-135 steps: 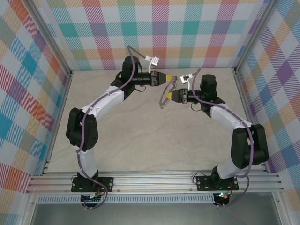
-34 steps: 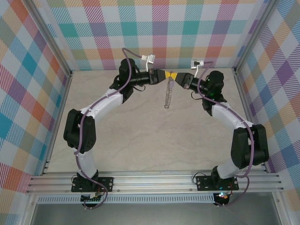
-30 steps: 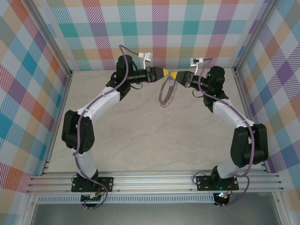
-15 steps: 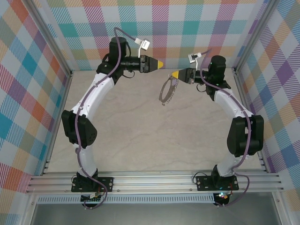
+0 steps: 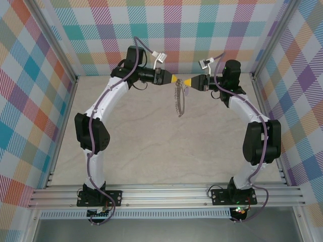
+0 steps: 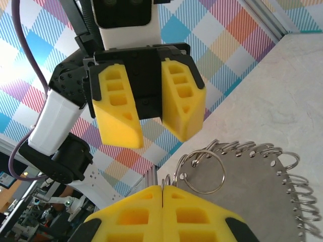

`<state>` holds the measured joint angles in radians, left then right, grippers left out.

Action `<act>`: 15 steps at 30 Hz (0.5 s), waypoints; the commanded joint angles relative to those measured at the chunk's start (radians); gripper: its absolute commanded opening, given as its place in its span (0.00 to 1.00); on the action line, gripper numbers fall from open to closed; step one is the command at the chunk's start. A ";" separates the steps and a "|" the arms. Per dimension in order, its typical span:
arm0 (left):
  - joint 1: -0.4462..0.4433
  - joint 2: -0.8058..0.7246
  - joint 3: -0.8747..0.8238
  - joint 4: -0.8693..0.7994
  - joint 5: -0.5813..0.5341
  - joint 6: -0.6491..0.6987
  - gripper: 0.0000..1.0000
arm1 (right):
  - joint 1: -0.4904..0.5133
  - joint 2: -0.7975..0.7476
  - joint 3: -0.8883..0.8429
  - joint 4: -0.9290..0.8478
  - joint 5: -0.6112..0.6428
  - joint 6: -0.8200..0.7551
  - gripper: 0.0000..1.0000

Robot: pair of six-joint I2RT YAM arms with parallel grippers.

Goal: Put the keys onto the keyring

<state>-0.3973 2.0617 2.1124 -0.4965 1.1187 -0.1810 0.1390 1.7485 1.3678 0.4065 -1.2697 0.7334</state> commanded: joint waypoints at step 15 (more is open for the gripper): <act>-0.031 0.010 0.063 0.002 0.038 0.009 0.28 | 0.026 0.022 0.033 0.092 -0.042 0.037 0.00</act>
<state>-0.4179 2.0693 2.1422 -0.4965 1.1259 -0.1745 0.1520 1.7557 1.3682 0.4343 -1.2774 0.7559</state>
